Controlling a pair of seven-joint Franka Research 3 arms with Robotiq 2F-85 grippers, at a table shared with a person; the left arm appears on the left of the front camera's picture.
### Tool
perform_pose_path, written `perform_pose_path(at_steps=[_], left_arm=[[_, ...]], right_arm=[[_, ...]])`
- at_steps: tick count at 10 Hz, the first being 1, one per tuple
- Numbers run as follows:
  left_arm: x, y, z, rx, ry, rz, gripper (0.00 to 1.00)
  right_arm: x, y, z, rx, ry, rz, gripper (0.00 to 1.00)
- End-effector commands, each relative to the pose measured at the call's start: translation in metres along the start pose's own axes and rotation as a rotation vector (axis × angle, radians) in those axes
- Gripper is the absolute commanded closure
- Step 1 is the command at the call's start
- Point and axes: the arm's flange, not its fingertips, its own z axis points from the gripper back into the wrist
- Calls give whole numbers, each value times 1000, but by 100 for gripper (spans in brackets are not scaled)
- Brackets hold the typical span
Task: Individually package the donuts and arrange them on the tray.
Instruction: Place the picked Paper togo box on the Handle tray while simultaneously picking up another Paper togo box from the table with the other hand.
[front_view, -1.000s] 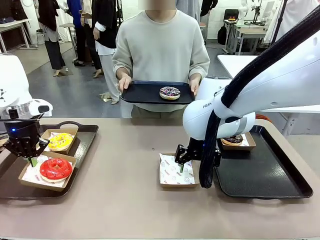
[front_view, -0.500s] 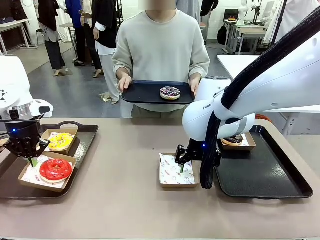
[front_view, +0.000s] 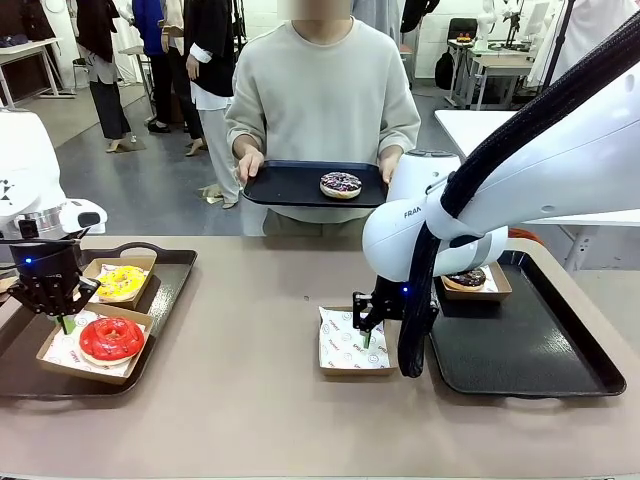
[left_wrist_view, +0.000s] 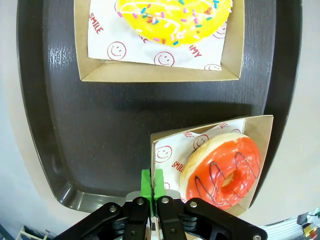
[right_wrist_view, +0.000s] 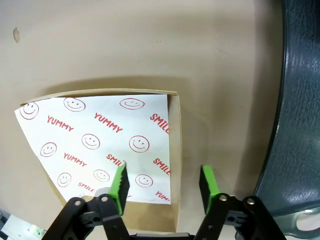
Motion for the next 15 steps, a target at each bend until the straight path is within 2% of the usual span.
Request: perform_pose_path(at_steps=[1,2,3,4,5,6,7,9,10,11,15], left_arm=[[-2,0,1,7,-11,-15,100],[-2,0,1,7,-9,-14,100],[-3,0,1,2,-9,-16,49],[-3,0,1,1,-6,-17,48],[-3,0,1,3,-3,-20,0],[-3,0,1,6,-1,-20,43],[-3,0,1,8,-1,-20,0],[-2,0,2,9,3,-19,0],[-2,0,2,8,5,-19,4],[-2,0,3,7,7,-17,0],[-2,2,8,-13,14,-21,0]], right_arm=[[2,3,1,-23,-2,-15,64],[2,3,1,-21,-1,-16,100],[1,3,1,-18,1,-14,100],[2,3,1,-17,3,-15,100],[2,3,1,-15,2,-15,100],[2,3,1,-14,2,-16,100],[2,2,1,-11,2,-19,100],[3,1,1,-9,3,-24,100],[3,1,1,-9,3,-23,100],[4,0,1,-10,4,-23,100],[4,0,6,-7,0,-26,100]])
